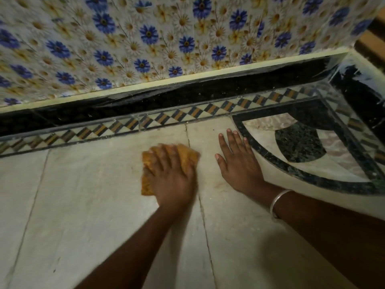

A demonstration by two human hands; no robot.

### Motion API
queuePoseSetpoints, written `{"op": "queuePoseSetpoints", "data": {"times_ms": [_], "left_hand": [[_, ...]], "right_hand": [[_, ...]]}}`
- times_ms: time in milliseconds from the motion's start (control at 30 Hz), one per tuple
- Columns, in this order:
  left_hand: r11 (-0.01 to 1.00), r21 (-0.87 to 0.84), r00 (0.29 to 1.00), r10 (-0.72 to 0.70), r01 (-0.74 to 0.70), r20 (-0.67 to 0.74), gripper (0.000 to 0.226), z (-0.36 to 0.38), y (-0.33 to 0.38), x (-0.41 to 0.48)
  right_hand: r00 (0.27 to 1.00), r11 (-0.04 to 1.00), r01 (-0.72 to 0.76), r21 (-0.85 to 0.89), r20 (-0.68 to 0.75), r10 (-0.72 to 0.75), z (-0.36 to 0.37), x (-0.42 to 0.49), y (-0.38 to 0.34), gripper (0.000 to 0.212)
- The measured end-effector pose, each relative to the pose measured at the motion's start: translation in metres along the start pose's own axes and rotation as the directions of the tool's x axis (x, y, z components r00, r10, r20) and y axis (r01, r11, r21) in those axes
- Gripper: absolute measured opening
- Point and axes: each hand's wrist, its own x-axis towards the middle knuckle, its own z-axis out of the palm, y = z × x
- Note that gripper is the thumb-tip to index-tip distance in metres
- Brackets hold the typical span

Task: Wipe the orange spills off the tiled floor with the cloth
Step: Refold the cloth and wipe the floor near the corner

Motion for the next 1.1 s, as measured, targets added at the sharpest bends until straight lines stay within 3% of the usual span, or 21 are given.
{"op": "queuePoseSetpoints", "data": {"times_ms": [167, 300, 467, 633, 700, 767, 833, 867, 967, 1000, 1100], "left_hand": [[0.972, 0.024, 0.97, 0.231, -0.233, 0.077, 0.076, 0.0, 0.034, 0.069], [0.996, -0.037, 0.996, 0.087, -0.086, 0.028, 0.072, -0.018, -0.023, 0.12], [0.992, -0.064, 0.991, -0.116, 0.112, -0.06, 0.068, -0.024, -0.066, 0.083], [0.987, -0.14, 0.997, -0.078, 0.077, -0.001, 0.078, -0.023, -0.032, 0.014], [0.958, -0.28, 0.998, -0.065, 0.066, 0.012, 0.07, -0.031, -0.021, 0.007], [0.816, -0.57, 0.995, -0.085, 0.102, 0.056, 0.043, -0.054, -0.014, 0.008], [0.44, -0.873, 0.977, -0.116, 0.212, 0.179, 0.036, -0.081, -0.014, 0.012], [0.226, -0.93, 0.956, -0.118, 0.289, 0.269, 0.039, -0.091, -0.016, 0.015], [-0.264, -0.888, 0.911, -0.069, 0.375, 0.406, 0.042, -0.11, -0.028, 0.027], [-0.367, -0.851, 0.908, -0.038, 0.375, 0.417, 0.045, -0.114, -0.033, 0.032], [-0.517, -0.791, 0.906, -0.066, 0.327, 0.417, 0.058, -0.114, -0.058, 0.054]], "right_hand": [[1.0, 1.0, 0.009, -0.014, 0.006, -0.009, 0.002, 0.002, 0.002, 0.068], [1.0, 1.0, 0.007, -0.001, 0.001, -0.007, -0.003, 0.001, 0.001, 0.069], [1.0, 1.0, -0.007, -0.025, 0.002, 0.007, -0.003, 0.0, 0.001, 0.07], [1.0, 0.999, -0.016, -0.05, 0.026, 0.017, -0.003, 0.002, 0.0, 0.069], [0.999, 0.999, -0.022, -0.042, 0.035, 0.024, -0.004, 0.001, -0.001, 0.07], [0.999, 1.0, -0.023, -0.017, 0.03, 0.023, -0.005, 0.0, -0.001, 0.072], [0.999, 1.0, -0.016, -0.012, 0.042, 0.016, -0.006, 0.0, -0.001, 0.075], [0.999, 1.0, -0.021, -0.007, 0.047, 0.021, -0.005, 0.001, 0.0, 0.076], [0.999, 0.999, -0.042, -0.014, 0.024, 0.043, -0.005, 0.001, -0.002, 0.077], [0.999, 0.999, -0.045, -0.021, 0.029, 0.045, -0.005, 0.001, -0.003, 0.078], [0.997, 0.999, -0.049, -0.01, 0.063, 0.049, -0.005, 0.002, -0.004, 0.081]]}}
